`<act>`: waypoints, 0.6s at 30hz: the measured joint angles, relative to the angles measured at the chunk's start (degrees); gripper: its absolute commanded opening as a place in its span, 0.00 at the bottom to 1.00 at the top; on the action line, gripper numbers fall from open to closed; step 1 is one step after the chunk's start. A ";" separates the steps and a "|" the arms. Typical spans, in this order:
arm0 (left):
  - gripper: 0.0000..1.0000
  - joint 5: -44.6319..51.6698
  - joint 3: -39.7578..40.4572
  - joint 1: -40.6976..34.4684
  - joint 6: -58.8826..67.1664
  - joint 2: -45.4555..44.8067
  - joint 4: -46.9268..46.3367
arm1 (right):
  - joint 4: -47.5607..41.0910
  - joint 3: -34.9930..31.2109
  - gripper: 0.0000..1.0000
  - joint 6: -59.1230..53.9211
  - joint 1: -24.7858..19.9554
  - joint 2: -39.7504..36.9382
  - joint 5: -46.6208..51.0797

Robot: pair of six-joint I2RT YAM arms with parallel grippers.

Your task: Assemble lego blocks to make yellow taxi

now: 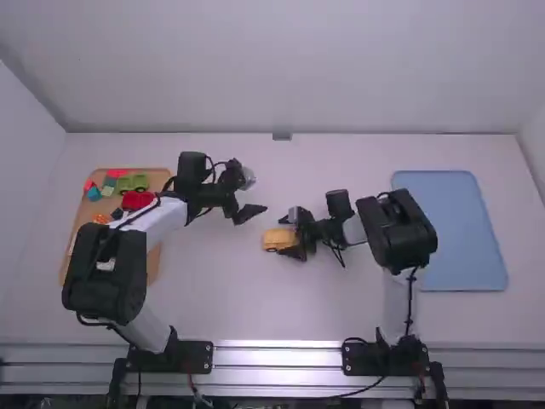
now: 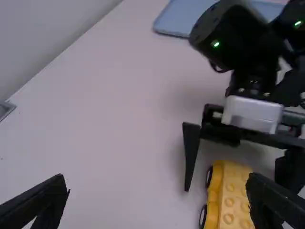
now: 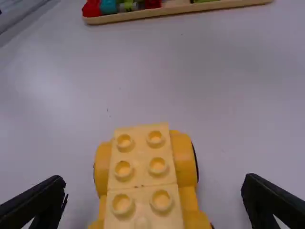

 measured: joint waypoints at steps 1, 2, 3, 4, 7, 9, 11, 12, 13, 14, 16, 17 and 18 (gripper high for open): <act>0.99 -1.05 -0.02 0.00 -1.62 -0.13 0.24 | -1.31 -0.50 0.99 0.02 -0.22 -1.92 0.66; 0.99 -2.78 -0.02 0.00 -4.37 -0.59 0.46 | -3.69 -1.31 0.99 -0.17 -0.59 -5.42 1.64; 0.99 -4.66 0.00 0.00 -6.88 -1.22 0.37 | -5.27 -1.79 0.99 -0.24 -0.85 -7.82 2.25; 0.99 -7.02 -0.02 0.00 -9.57 -2.23 -0.09 | -7.06 -2.40 0.99 -0.24 -1.31 -11.21 2.69; 0.99 -14.34 -0.02 0.00 -17.18 -5.66 -1.62 | -9.05 -2.99 0.99 -0.50 -2.89 -18.99 1.20; 0.99 -17.31 -0.02 0.00 -20.13 -7.23 -2.97 | -8.74 -2.99 0.99 -0.39 -3.65 -21.57 -0.07; 0.99 -21.53 -0.02 0.00 -24.33 -10.23 -5.57 | -6.78 -2.71 0.99 2.05 -4.90 -25.35 -2.01; 0.99 -23.47 -0.02 0.00 -26.10 -12.15 -7.10 | -5.57 -1.95 0.99 3.89 -5.29 -25.94 -2.80; 0.99 -24.06 -0.02 0.00 -26.47 -12.83 -7.56 | -5.22 -1.68 0.99 4.42 -5.35 -25.99 -3.04; 0.99 -25.31 -0.02 0.00 -27.47 -14.40 -8.39 | -4.70 -0.50 0.99 5.88 -5.55 -25.99 -4.13; 0.99 -28.89 0.00 0.00 -30.69 -18.40 -10.80 | -4.42 2.12 0.99 8.83 -5.55 -25.97 -7.04; 0.99 -29.79 -0.02 -0.02 -31.50 -19.21 -11.43 | -4.39 2.93 0.99 9.77 -5.55 -25.94 -7.76; 0.99 -32.52 0.00 -0.02 -33.94 -21.29 -13.38 | -4.37 4.63 0.99 11.37 -5.51 -25.79 -9.18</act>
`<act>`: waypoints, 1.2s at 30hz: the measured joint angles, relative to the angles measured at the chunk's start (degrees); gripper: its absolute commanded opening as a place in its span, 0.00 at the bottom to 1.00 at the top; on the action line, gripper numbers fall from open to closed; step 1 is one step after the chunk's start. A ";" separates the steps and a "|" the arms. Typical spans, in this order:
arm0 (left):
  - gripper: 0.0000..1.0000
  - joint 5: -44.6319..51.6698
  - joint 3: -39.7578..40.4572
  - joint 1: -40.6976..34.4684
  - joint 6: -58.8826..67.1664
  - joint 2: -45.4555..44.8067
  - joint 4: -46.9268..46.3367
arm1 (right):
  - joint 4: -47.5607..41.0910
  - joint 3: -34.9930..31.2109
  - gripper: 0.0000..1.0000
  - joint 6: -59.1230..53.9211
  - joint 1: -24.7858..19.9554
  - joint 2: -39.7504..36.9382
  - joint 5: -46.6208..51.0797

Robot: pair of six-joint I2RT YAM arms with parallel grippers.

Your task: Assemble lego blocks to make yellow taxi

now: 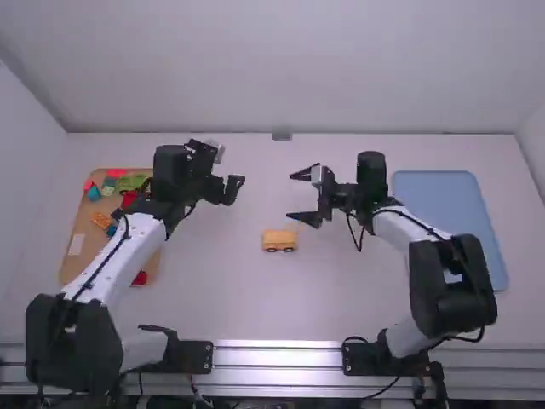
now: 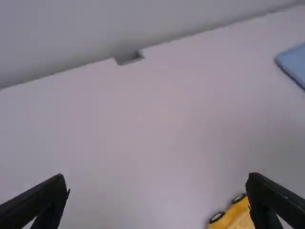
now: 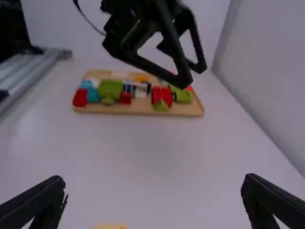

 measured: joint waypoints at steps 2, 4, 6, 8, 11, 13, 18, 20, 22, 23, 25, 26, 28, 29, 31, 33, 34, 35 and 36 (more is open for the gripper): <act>0.99 -5.09 -0.02 0.02 -3.72 -3.72 -3.63 | 0.04 3.67 0.99 3.17 0.42 0.57 -1.97; 0.99 -8.66 -0.02 0.02 -5.90 -6.27 -6.36 | 0.09 6.67 0.99 5.35 0.96 1.44 -2.93; 0.99 -12.31 -0.02 0.02 -9.01 -9.46 -9.25 | 0.24 10.12 0.99 8.11 2.16 2.91 -4.04; 0.99 -13.75 0.00 0.00 -10.69 -11.13 -10.23 | 0.22 11.67 0.99 9.38 2.95 3.65 -4.98; 0.99 -16.48 -0.02 0.02 -13.16 -15.23 -12.63 | 0.02 13.05 0.99 10.99 4.33 4.00 -6.49; 0.99 -19.02 0.00 0.02 -15.39 -17.88 -14.51 | 0.07 13.60 0.99 11.37 4.85 4.00 -6.56; 0.99 -29.46 -0.02 0.00 -23.10 -26.36 -21.11 | 0.07 15.72 0.99 11.80 6.36 4.00 -6.40; 0.99 -33.70 -0.02 0.02 -25.57 -29.11 -23.76 | 0.07 16.20 0.99 12.09 6.95 4.00 -5.62; 0.99 -38.10 -0.02 0.02 -27.65 -31.43 -26.32 | 0.04 16.57 0.99 12.96 7.76 4.00 -3.63; 0.99 -39.74 -0.02 0.02 -28.26 -32.22 -26.93 | 0.02 16.70 0.99 13.31 8.15 4.00 -2.84; 0.99 -43.58 -0.02 0.02 -29.42 -33.81 -27.93 | 0.04 16.96 0.99 13.68 9.18 4.00 -1.14; 0.99 -45.38 -0.02 0.02 -29.77 -34.51 -28.52 | 0.04 17.05 0.99 13.62 9.68 4.00 -0.52; 0.99 -48.63 0.00 0.02 -30.38 -35.47 -31.17 | 0.09 17.14 0.99 13.60 10.27 4.00 0.11; 0.99 -50.71 0.24 0.00 -31.19 -35.87 -34.07 | 0.11 17.14 0.99 13.64 10.60 4.00 0.61; 0.99 -53.68 1.79 0.02 -32.81 -35.95 -39.69 | 0.02 17.14 0.99 13.60 10.84 4.00 1.16; 0.99 -56.30 5.60 0.02 -34.71 -35.30 -45.86 | -0.13 17.14 0.99 13.64 10.69 4.00 1.55; 0.99 -57.70 8.98 0.02 -35.71 -34.49 -48.61 | -0.28 17.14 0.99 13.64 10.45 4.00 1.70; 0.99 -58.40 10.97 0.00 -36.13 -34.03 -49.72 | -0.39 17.14 0.99 13.62 10.29 4.00 1.84; 0.99 -59.28 13.49 0.02 -36.50 -33.46 -51.30 | -0.42 17.14 0.99 13.62 10.08 4.00 1.92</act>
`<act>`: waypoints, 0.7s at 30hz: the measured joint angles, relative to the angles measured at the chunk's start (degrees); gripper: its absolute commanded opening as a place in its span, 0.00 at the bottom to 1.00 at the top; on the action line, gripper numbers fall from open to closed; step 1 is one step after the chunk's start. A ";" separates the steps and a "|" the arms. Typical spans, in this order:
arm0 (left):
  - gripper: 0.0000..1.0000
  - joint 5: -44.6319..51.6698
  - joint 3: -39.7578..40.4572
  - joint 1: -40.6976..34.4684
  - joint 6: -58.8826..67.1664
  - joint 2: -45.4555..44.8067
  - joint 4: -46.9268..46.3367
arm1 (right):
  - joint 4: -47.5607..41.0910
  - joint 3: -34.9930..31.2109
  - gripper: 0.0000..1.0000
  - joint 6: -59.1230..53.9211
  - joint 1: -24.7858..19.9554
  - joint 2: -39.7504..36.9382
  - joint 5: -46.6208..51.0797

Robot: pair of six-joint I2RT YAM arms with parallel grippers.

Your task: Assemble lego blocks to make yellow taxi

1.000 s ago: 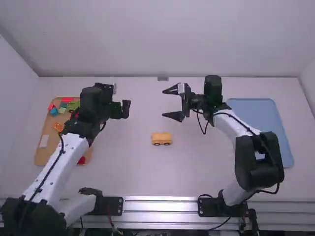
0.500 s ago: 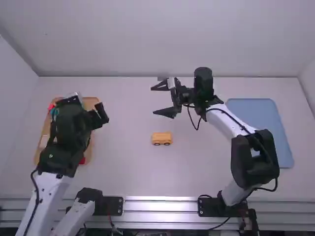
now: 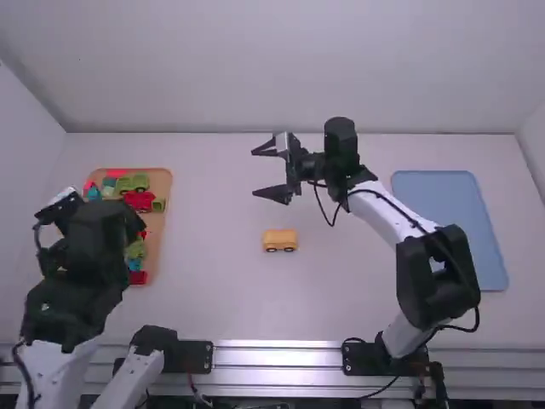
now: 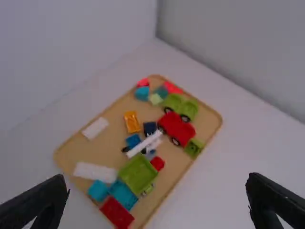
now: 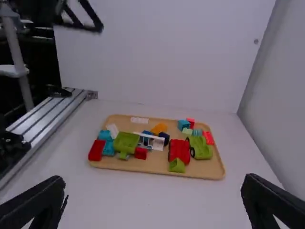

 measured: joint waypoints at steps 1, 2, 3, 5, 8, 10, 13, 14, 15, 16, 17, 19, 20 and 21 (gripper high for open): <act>0.99 -0.96 2.93 0.00 -0.52 0.66 -1.79 | 0.04 0.00 0.99 0.02 -0.26 0.00 0.11; 0.99 -1.92 6.29 0.00 -0.87 1.51 -3.76 | 0.11 0.00 0.99 0.04 -0.52 0.00 0.15; 0.99 -2.56 8.76 0.00 -1.01 2.32 -5.31 | 0.13 0.00 0.99 -0.07 -0.57 0.00 0.24; 0.99 -3.23 12.72 0.00 -1.33 3.98 -7.89 | 0.17 0.00 0.99 0.00 -0.72 0.00 0.28; 0.99 -4.39 20.31 0.00 -1.55 9.07 -12.46 | 0.04 0.00 0.99 -0.07 -0.76 0.00 0.28; 0.99 -4.57 24.65 0.74 -1.01 13.38 -13.53 | -0.52 0.00 0.99 -0.09 -0.76 0.00 0.28; 0.99 -3.48 30.80 5.92 0.15 21.29 -14.40 | -0.87 0.00 0.99 -0.31 -0.76 0.00 0.31; 0.99 -2.03 32.87 8.83 1.07 24.06 -14.56 | -0.92 0.00 0.99 -0.35 -0.76 0.00 0.28; 0.99 1.33 35.52 13.68 2.91 28.37 -14.73 | -1.01 0.00 0.99 -0.35 -0.76 0.00 0.31; 0.99 1.70 35.74 14.14 3.17 28.76 -14.73 | -1.03 0.00 0.99 -0.39 -0.76 0.00 0.28; 0.98 5.05 37.22 17.77 4.70 31.65 -14.73 | -1.07 0.00 0.99 -0.39 -0.76 0.00 0.26; 0.96 9.70 38.75 22.73 6.56 35.23 -14.49 | -1.07 0.00 0.99 -0.26 -0.76 0.00 0.33; 0.96 14.43 39.71 27.76 8.04 38.88 -14.01 | -1.07 0.00 0.99 -0.33 -0.76 0.00 0.31; 0.99 18.60 40.19 31.80 9.20 41.92 -13.75 | -1.05 0.00 0.99 -0.37 -0.83 0.00 0.31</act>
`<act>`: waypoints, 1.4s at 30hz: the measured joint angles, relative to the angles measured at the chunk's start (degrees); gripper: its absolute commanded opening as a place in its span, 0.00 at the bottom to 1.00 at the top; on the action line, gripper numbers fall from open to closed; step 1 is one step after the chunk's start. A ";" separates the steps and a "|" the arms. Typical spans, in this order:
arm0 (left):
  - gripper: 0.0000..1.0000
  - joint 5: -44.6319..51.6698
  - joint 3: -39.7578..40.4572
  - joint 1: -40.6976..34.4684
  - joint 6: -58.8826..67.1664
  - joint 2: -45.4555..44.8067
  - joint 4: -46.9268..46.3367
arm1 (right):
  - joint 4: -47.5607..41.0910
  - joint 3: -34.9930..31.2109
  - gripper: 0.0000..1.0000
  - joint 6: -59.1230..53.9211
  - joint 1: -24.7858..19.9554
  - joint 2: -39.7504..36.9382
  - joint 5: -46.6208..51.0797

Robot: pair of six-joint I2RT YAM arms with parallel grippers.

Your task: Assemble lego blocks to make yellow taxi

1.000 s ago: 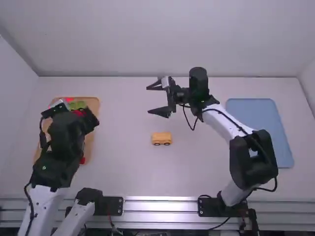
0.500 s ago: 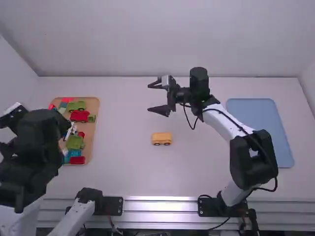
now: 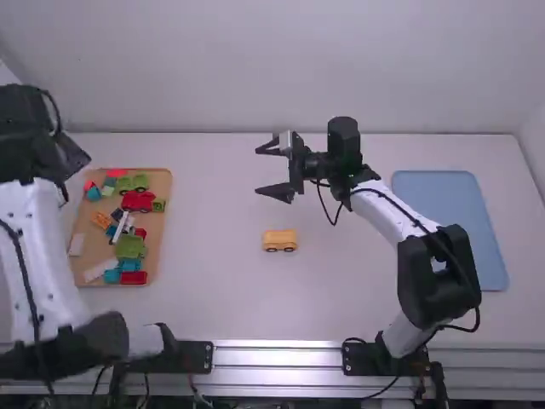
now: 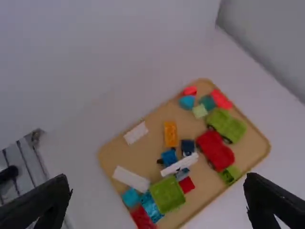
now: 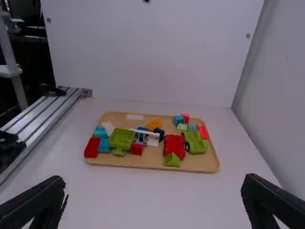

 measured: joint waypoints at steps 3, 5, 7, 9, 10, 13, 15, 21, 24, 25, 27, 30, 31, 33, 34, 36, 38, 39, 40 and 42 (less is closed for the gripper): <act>0.99 8.50 0.04 6.54 3.02 6.16 1.44 | 0.17 0.00 0.99 -0.07 -0.26 0.00 0.00; 0.99 13.73 0.04 9.44 4.92 10.84 2.64 | 0.22 0.00 0.99 0.11 -0.48 0.00 -0.02; 0.96 17.70 0.04 10.43 6.45 14.19 3.67 | 0.22 0.00 0.99 -0.02 -0.61 0.00 0.02; 0.95 21.66 0.04 10.51 8.33 16.37 5.01 | 0.31 0.00 0.99 0.09 -0.63 0.00 0.04; 0.95 23.45 0.04 10.38 9.03 17.33 5.62 | 0.50 0.00 0.99 -0.11 -0.63 0.00 0.04; 0.97 27.15 0.04 8.33 9.88 21.07 7.96 | 1.49 0.00 0.99 0.02 -0.63 0.00 0.04; 0.99 26.97 0.04 6.54 9.66 22.71 8.90 | 1.49 0.00 0.99 0.02 -0.63 0.00 0.15; 0.99 21.84 0.04 0.59 7.15 28.44 8.79 | 1.05 0.00 0.99 0.31 -0.63 0.00 0.20; 0.99 20.68 -0.28 1.97 6.84 30.77 9.77 | 0.26 0.00 0.99 0.35 -0.63 0.00 0.17; 0.98 20.83 -0.63 2.67 6.95 30.93 10.43 | 0.22 0.00 0.99 0.28 -0.63 0.00 0.15; 0.91 22.36 -2.40 6.03 8.04 31.04 12.52 | 0.20 0.00 0.99 0.20 -0.63 0.00 0.20; 0.86 24.48 -5.09 11.15 8.63 31.04 16.09 | 0.24 0.00 0.99 0.15 -0.63 0.02 0.39; 0.85 25.20 -6.84 13.79 8.68 31.04 17.99 | 0.22 0.00 0.99 0.37 -0.63 0.02 0.39; 0.88 25.62 -8.59 15.80 8.68 31.04 19.65 | 0.22 0.00 0.99 0.35 -0.63 0.02 0.42; 0.88 25.79 -10.47 16.92 8.66 31.04 21.33 | 0.17 0.00 0.99 0.15 -0.63 0.02 0.42; 0.88 26.05 -12.61 16.85 8.66 31.08 23.82 | 0.17 0.00 0.99 0.17 -0.63 0.02 0.42; 0.87 26.34 -13.99 16.02 8.63 31.47 26.12 | 0.09 0.00 0.99 0.31 -0.63 0.02 0.39; 0.86 26.73 -14.47 15.13 8.66 32.20 27.39 | 0.00 0.00 0.99 0.17 -0.63 0.02 0.44; 0.86 26.73 -14.51 14.93 8.68 32.37 27.58 | -0.04 0.00 0.99 0.37 -0.63 0.02 0.44; 0.86 27.10 -14.60 13.90 8.66 33.55 28.39 | -0.13 0.00 0.99 0.44 -0.63 0.04 0.42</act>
